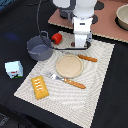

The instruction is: Interact with the objects in diverse but meaningful ways.

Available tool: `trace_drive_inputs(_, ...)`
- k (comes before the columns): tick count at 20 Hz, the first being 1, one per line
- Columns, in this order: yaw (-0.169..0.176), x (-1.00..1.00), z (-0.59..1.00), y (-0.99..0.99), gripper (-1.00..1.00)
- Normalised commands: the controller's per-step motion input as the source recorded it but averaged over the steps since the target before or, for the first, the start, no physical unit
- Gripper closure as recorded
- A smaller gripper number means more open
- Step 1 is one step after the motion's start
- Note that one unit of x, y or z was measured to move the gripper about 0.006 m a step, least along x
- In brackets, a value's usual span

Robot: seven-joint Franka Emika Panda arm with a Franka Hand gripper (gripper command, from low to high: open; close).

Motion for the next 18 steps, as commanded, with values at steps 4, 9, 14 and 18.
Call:
trace_drive_inputs(4, -0.009, 0.27, 0.16, -0.09, 1.0)
trace_drive_inputs(9, -0.02, -0.07, 0.87, -0.32, 1.0)
trace_drive_inputs(14, -0.017, -0.28, 1.0, -0.46, 1.0)
trace_drive_inputs(18, -0.017, -0.39, 1.0, -0.51, 1.0)
